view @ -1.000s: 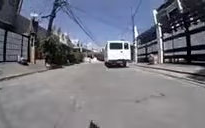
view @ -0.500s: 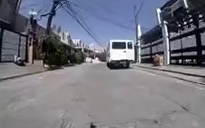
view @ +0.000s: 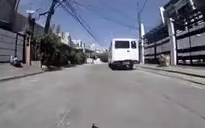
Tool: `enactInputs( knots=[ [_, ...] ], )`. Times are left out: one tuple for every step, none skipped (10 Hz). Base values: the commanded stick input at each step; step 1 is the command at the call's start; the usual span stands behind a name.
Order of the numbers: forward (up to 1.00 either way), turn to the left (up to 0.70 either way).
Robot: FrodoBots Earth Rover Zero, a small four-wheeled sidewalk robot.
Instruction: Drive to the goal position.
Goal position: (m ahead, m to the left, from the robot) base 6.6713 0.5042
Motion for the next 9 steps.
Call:
enactInputs(
  knots=[
    [1.0, 0.0],
    [1.0, 0.0],
    [1.0, 0.0],
    [1.0, 0.0],
    [1.0, 0.0],
    [1.0, 0.0],
    [1.0, 0.0],
    [1.0, 0.0],
    [1.0, 0.0]
  ],
)
